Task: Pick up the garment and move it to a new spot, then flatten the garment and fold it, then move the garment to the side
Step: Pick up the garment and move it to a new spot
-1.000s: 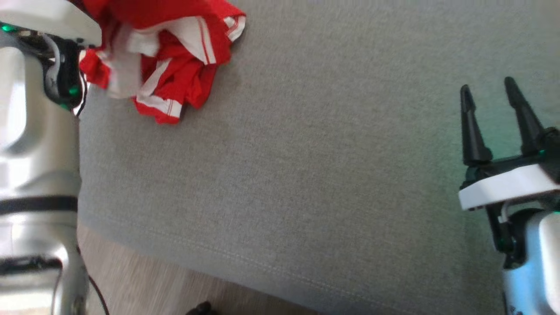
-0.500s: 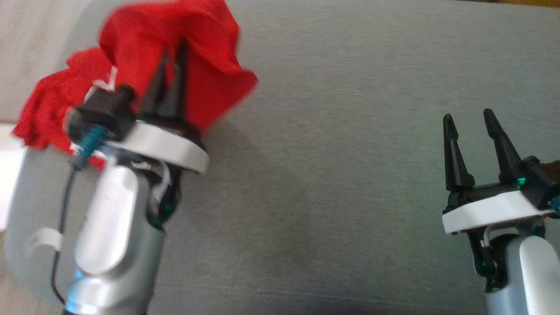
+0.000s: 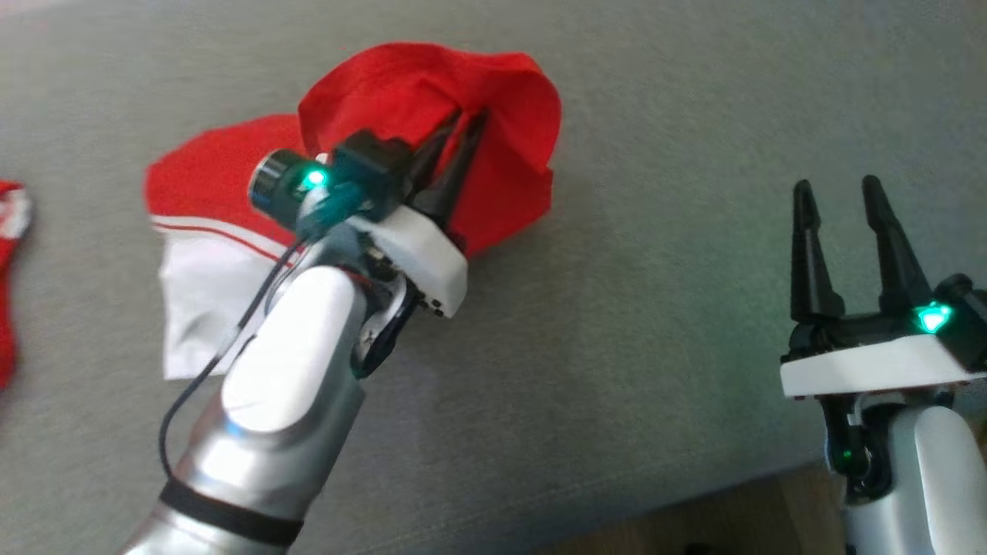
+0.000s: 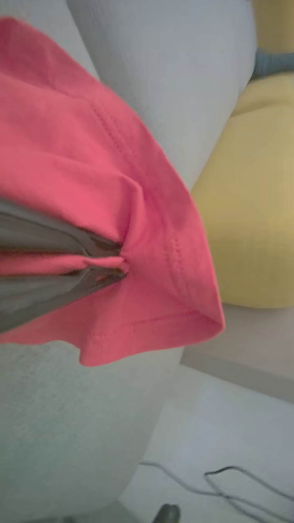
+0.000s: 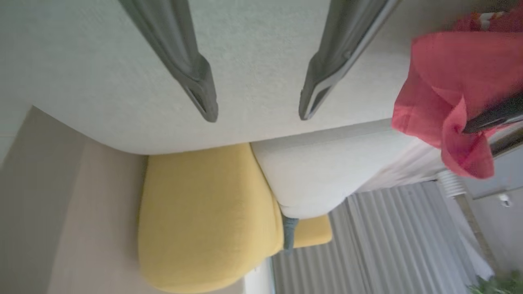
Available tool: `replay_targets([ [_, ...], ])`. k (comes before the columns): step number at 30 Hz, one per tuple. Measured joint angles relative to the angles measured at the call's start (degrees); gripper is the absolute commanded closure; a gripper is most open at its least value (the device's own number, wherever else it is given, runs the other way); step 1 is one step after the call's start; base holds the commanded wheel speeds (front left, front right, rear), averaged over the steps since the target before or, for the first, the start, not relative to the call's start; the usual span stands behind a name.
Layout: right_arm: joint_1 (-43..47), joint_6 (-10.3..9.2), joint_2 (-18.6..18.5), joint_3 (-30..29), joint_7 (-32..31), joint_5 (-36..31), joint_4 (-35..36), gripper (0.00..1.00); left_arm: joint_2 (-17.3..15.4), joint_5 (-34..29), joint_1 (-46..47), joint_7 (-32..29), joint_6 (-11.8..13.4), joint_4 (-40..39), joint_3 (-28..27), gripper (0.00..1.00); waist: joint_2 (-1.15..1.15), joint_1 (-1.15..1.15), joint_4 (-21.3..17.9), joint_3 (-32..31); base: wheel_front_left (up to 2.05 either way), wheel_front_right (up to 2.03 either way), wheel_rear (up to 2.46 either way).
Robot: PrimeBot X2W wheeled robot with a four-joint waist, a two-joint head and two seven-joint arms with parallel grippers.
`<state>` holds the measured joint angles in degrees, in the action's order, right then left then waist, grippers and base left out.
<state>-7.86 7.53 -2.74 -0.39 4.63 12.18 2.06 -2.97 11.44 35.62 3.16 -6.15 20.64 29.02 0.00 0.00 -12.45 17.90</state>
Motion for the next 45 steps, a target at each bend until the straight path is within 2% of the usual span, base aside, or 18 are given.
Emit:
replay_targets([
  [4, -0.2, 0.0, 0.08, 0.18, 1.49, 1.44, -1.86, 0.0, 0.07, 0.9, 1.15, -0.02, -0.76, 5.68, 3.78, 1.0, 0.0, 0.01, -3.07, 3.65, 0.0, 0.0, 0.0],
  [9, -1.66, 0.0, 0.1, 0.43, 2.68, 2.07, -3.12, 0.0, 0.11, 3.02, 1.33, 0.56, -0.93, 10.07, 7.34, 1.0, 0.0, 0.01, -4.96, 6.42, 0.0, 0.0, 0.0],
  [10, -2.18, 0.0, 0.11, 0.66, 2.92, 2.11, -3.45, 0.0, 0.11, 3.44, 1.57, 1.1, -0.94, 11.06, 7.78, 0.62, 0.0, 0.01, -5.19, 6.93, 0.0, 0.0, 0.0],
  [11, -2.63, 0.0, 0.1, 0.81, 3.22, 2.11, -3.72, 0.0, 0.1, 3.66, 2.03, 1.9, -0.94, 11.57, 8.17, 0.0, 0.0, 0.01, -5.29, 7.26, 0.0, 0.0, 0.0],
  [16, -3.41, 0.0, 0.13, 0.86, 3.46, 1.9, -5.01, 0.0, 0.15, 3.89, 3.55, 6.61, -0.98, 12.33, 9.67, 0.0, 0.0, 0.0, -3.99, 6.12, 0.0, 0.0, 0.0],
  [19, -3.27, 0.0, 0.13, 0.12, 3.52, 1.68, -5.57, 0.0, 0.16, 4.0, 2.93, 9.09, -0.25, 10.21, 9.71, 0.0, 0.0, 0.0, -2.44, 4.38, 0.0, 0.0, 0.0],
  [24, -2.91, 0.0, 0.13, -0.27, 2.83, 0.05, -5.61, 0.0, -1.07, 5.49, -1.66, 10.65, 4.22, 4.09, 6.2, 0.0, 0.0, 0.0, 0.84, 1.17, 0.0, 0.0, 0.0],
  [28, -1.59, 0.0, 0.13, -0.65, 1.55, -1.25, -5.27, 0.0, -4.34, 6.55, -6.53, 11.12, 8.1, 0.35, 0.91, 0.0, 0.0, 0.0, 4.03, -0.97, 0.0, 0.0, 0.0],
  [32, -0.77, 0.0, 0.13, -0.73, -0.03, -2.36, -4.95, 0.0, -7.31, 7.92, -11.15, 11.14, 10.54, -3.25, -5.45, 0.0, 0.0, 0.0, 7.0, -2.93, 0.0, 0.0, 0.0],
  [35, -0.77, 0.0, 0.13, -0.59, -0.93, -2.92, -4.83, 0.0, -8.86, 8.32, -15.18, 11.15, 11.21, -5.95, -10.18, 0.0, 0.0, 0.0, 8.74, -4.39, 0.0, 0.0, 0.0],
  [38, -0.62, 0.0, 0.13, -0.87, -1.49, -3.61, -4.88, 0.0, -9.65, 8.81, -19.22, 11.14, 10.59, -7.06, -13.36, 0.0, 0.0, 0.0, 10.18, -5.7, 0.0, 0.0, 0.0],
  [45, 2.0, 0.0, 0.13, -1.22, -2.65, -3.71, -5.77, 0.0, -9.82, 7.57, -24.66, 11.14, 9.15, -9.64, -15.38, 0.0, 0.0, 0.0, 11.31, -8.43, 0.0, 0.0, 0.0],
])
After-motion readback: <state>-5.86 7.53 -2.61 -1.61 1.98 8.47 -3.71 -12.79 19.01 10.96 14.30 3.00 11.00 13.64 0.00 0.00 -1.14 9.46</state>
